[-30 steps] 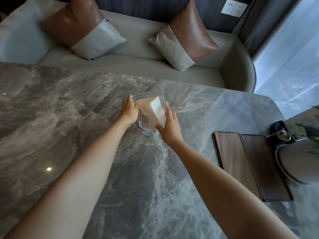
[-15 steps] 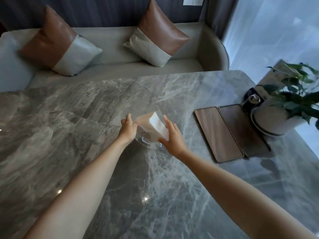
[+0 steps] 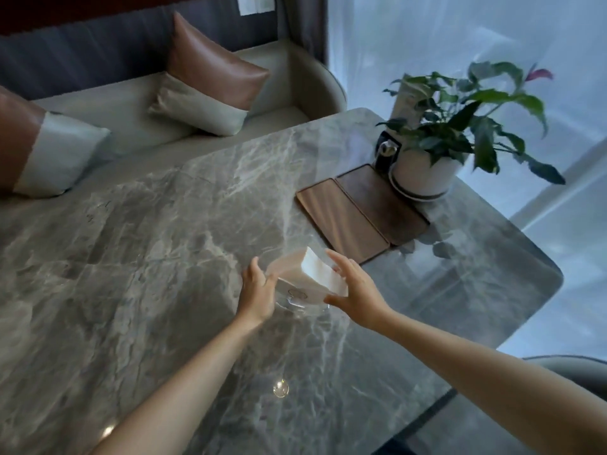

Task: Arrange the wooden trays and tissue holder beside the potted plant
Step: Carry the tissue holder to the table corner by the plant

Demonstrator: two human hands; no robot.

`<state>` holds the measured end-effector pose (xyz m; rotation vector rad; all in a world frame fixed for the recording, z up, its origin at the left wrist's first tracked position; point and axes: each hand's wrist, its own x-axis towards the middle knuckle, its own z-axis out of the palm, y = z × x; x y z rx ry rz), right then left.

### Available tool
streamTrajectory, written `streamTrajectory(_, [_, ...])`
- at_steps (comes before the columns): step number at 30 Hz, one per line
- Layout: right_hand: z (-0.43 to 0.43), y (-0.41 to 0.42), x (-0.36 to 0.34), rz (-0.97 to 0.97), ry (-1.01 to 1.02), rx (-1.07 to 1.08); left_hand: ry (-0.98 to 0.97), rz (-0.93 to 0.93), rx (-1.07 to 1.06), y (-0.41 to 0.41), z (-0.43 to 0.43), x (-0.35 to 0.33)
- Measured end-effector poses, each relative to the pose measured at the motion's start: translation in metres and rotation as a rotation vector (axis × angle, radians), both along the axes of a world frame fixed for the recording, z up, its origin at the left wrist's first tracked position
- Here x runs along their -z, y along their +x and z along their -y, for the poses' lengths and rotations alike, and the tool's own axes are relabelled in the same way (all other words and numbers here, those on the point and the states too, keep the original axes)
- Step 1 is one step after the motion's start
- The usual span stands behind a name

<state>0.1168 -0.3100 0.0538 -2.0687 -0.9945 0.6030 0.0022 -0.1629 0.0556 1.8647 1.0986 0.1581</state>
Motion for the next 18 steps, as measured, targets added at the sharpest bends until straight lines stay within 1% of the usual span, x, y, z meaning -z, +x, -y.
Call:
streamTrajectory(5, [0.057, 0.036, -0.016, 0.041, 0.079, 0.091, 0.041, 0.066, 0.139, 0.043, 0.049, -0.016])
streamTrajectory(10, [0.111, 0.082, -0.029, 0.066, 0.127, 0.207, 0.037, 0.117, 0.27, 0.106, 0.09, -0.026])
streamTrajectory(15, [0.161, 0.132, -0.034, 0.072, 0.109, 0.331, 0.045, 0.132, 0.368, 0.178, 0.132, -0.029])
streamTrajectory(18, [0.188, 0.16, -0.035, 0.074, 0.159, 0.407, 0.037, 0.123, 0.427, 0.22, 0.158, -0.029])
